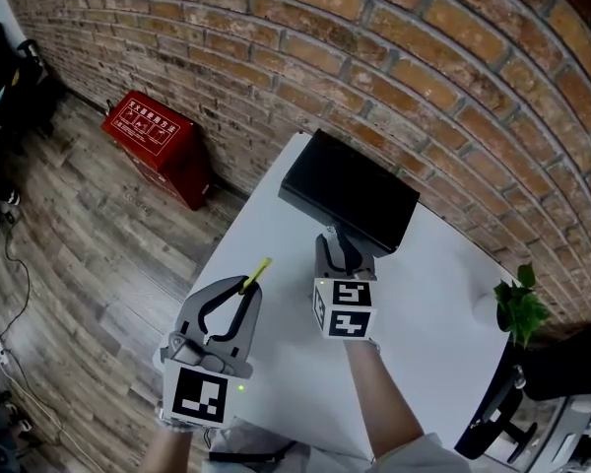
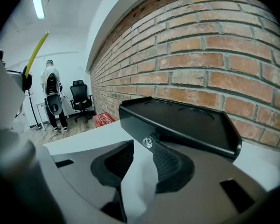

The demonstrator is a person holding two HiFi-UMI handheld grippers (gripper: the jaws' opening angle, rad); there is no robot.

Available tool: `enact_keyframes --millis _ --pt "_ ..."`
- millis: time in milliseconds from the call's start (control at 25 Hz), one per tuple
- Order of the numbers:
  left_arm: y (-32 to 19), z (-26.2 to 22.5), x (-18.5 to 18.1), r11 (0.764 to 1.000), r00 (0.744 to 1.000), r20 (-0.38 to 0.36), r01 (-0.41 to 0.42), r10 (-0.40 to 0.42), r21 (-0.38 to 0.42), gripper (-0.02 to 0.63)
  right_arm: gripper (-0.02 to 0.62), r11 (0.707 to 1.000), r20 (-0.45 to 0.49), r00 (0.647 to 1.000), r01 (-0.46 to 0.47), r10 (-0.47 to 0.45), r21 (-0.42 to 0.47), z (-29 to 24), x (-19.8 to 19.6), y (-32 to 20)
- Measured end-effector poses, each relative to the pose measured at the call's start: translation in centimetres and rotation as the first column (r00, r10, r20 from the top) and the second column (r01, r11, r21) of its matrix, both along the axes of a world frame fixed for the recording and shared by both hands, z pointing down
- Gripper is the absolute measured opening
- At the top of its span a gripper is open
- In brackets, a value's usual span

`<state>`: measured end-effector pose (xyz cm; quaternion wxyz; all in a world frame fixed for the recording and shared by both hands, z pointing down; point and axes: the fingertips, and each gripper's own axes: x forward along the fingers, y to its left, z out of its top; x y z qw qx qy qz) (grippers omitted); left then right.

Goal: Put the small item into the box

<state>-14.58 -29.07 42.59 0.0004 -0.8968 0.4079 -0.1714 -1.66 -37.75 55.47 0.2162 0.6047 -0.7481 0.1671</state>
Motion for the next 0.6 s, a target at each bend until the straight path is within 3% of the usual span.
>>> enact_keyframes --millis 320,600 --pt "0.0 0.9 -0.8 1.0 1.0 0.007 0.011 -0.011 -0.013 0.061 0.088 0.998 -0.043 0.997 -0.068 0.068 0.003 0.5 0.6 -1.0" --pt "0.1 1.1 -0.9 1.0 1.0 0.016 0.01 -0.009 -0.014 0.061 0.081 0.997 -0.031 0.997 -0.071 0.071 -0.003 0.5 0.6 -0.9"
